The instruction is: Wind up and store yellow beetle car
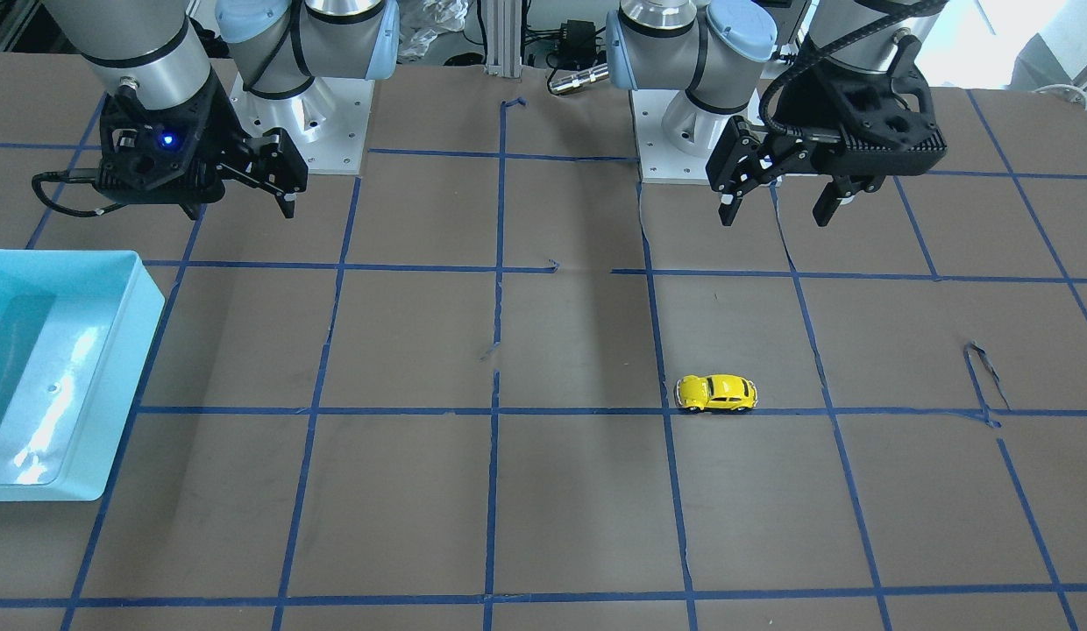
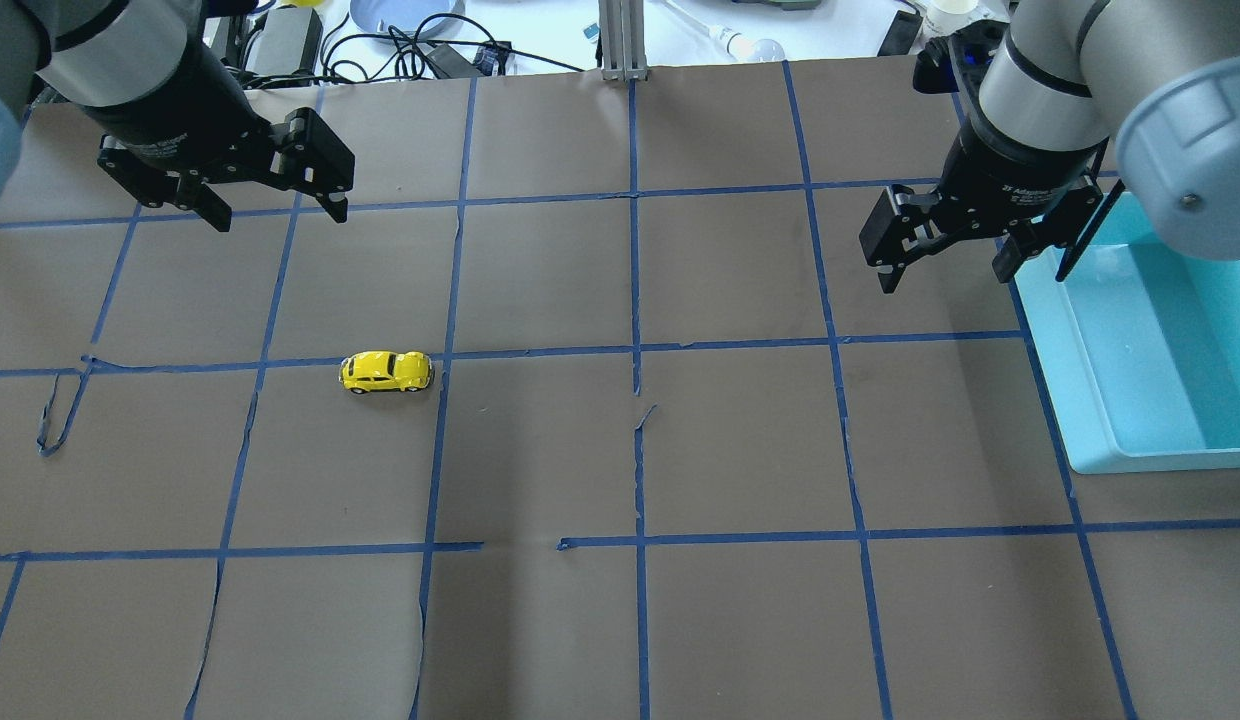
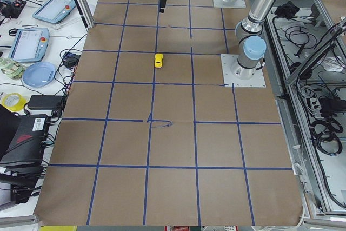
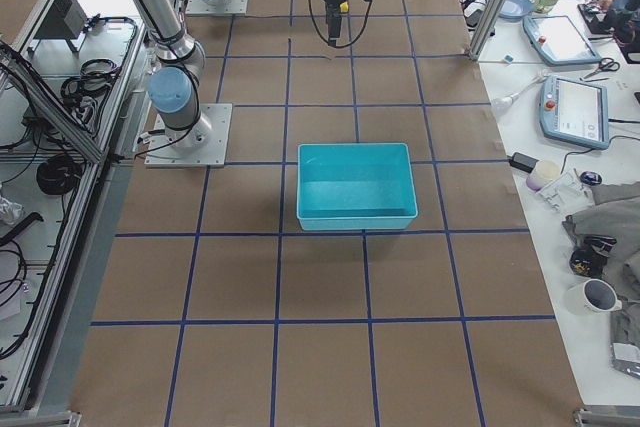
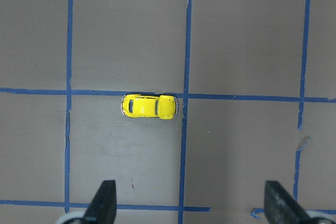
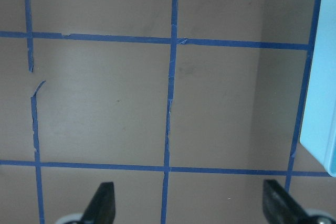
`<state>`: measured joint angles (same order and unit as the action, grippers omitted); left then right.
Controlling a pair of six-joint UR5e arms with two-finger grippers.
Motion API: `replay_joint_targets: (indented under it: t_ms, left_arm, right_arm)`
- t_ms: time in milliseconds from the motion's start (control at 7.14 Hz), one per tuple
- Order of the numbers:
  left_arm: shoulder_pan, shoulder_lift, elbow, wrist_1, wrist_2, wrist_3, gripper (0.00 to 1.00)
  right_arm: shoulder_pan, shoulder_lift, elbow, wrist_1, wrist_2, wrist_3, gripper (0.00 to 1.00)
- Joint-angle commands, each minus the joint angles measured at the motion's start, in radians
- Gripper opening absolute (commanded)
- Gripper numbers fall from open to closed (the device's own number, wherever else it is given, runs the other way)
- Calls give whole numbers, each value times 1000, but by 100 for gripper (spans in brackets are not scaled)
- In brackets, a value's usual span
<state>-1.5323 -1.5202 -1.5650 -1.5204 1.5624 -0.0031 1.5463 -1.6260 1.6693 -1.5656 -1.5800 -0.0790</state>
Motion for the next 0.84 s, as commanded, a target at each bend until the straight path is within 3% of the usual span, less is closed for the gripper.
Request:
replay_joint_targets:
  t_ms: [0,700]
  left_arm:
    - [-2,-1,0,6,1,0,100]
    - [0,-2,-7,5,-15,0,100]
  right_arm:
    - [0,2,-3,-1,0,-2,100]
    - [0,0,3,-34,3,2,100]
